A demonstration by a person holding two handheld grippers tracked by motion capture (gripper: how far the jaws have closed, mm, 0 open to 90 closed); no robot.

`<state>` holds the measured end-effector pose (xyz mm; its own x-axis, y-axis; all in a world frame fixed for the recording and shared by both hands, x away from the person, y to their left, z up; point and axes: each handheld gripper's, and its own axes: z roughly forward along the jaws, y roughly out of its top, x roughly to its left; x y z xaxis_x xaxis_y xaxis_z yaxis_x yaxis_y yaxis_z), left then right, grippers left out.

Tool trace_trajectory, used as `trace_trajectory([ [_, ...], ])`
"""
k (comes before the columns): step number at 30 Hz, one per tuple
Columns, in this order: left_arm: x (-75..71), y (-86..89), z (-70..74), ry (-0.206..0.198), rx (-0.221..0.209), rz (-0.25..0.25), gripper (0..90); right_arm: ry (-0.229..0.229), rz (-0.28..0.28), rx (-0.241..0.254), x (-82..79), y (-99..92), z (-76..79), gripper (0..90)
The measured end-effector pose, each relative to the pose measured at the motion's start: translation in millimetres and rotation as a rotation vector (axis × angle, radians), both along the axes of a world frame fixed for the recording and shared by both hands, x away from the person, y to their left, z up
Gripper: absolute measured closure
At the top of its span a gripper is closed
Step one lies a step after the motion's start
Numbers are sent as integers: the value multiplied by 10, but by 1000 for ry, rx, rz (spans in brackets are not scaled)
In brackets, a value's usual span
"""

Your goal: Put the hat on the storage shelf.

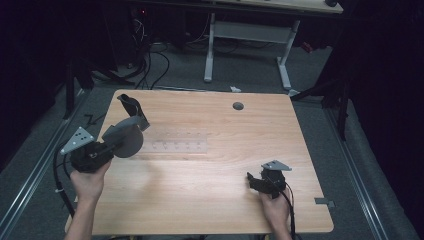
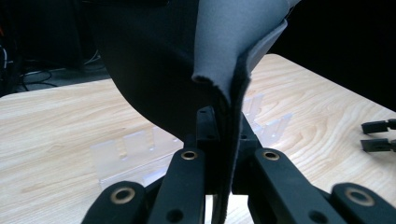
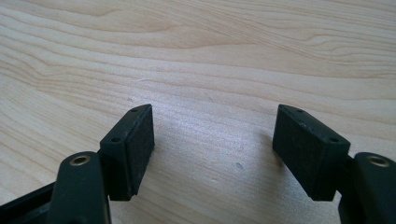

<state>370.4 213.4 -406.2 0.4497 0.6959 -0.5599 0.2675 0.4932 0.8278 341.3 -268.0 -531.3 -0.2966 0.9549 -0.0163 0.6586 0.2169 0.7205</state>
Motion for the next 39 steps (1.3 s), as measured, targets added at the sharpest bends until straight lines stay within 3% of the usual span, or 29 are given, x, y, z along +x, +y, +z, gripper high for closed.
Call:
trace_trajectory([
  [6, 120, 53, -17, 13, 11, 23, 864, 0, 0, 0, 0, 0, 0, 296],
  [13, 209, 86, -22, -6, 29, 56, 864, 0, -1, 0, 0, 0, 0, 296],
  [25, 387, 36, -167, -42, 116, 101, 864, -1, -1, -1, 0, 0, 0, 297],
  [39, 560, 64, -322, -12, 131, 129, 864, -1, -1, -1, -1, 1, 0, 297],
])
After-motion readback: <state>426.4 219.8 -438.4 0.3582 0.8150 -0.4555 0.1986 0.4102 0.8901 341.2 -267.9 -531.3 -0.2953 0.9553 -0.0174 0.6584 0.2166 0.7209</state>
